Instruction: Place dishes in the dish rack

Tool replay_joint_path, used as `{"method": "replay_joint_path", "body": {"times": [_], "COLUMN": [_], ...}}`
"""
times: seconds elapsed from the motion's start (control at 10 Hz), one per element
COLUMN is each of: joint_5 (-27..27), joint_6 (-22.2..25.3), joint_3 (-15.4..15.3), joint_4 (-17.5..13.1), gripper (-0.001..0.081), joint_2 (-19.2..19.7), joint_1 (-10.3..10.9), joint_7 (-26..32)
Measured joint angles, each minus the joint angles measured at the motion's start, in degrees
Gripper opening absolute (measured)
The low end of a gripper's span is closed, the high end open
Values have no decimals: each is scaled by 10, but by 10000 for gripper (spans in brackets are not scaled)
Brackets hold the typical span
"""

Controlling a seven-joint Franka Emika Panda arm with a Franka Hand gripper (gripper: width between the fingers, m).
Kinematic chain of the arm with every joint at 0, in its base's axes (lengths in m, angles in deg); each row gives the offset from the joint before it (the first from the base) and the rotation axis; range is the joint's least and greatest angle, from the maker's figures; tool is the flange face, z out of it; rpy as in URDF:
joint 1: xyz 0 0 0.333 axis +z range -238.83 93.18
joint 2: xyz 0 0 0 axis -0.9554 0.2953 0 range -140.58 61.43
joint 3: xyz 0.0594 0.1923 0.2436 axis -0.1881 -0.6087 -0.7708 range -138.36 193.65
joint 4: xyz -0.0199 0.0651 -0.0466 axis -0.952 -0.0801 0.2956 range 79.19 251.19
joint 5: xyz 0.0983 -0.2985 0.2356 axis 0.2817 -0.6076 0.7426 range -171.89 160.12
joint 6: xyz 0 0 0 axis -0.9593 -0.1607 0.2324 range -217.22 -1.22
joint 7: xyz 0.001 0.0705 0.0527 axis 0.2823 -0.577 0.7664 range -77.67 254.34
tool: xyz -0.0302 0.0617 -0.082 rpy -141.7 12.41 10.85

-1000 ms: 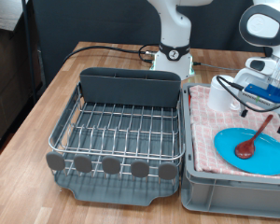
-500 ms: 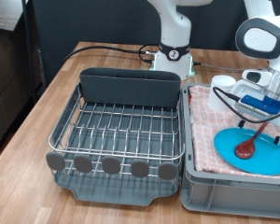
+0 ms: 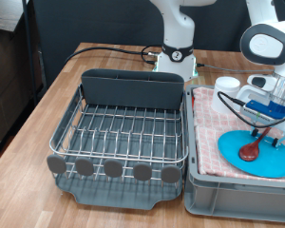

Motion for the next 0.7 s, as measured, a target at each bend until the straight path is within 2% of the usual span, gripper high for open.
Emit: {"method": "replay_joint_path", "body": {"times": [0.1, 0.2, 0.3, 0.7], "joint_5": [-3, -3, -1, 44], "joint_6": [0, 0, 0, 12], "joint_3": [0, -1, -3, -11], "joint_4": [0, -1, -1, -14], "gripper": [405, 223, 88, 92], "joint_2": [1, 2, 2, 0], "joint_1": [2, 3, 3, -5], "joint_7": [-6, -6, -3, 59]}}
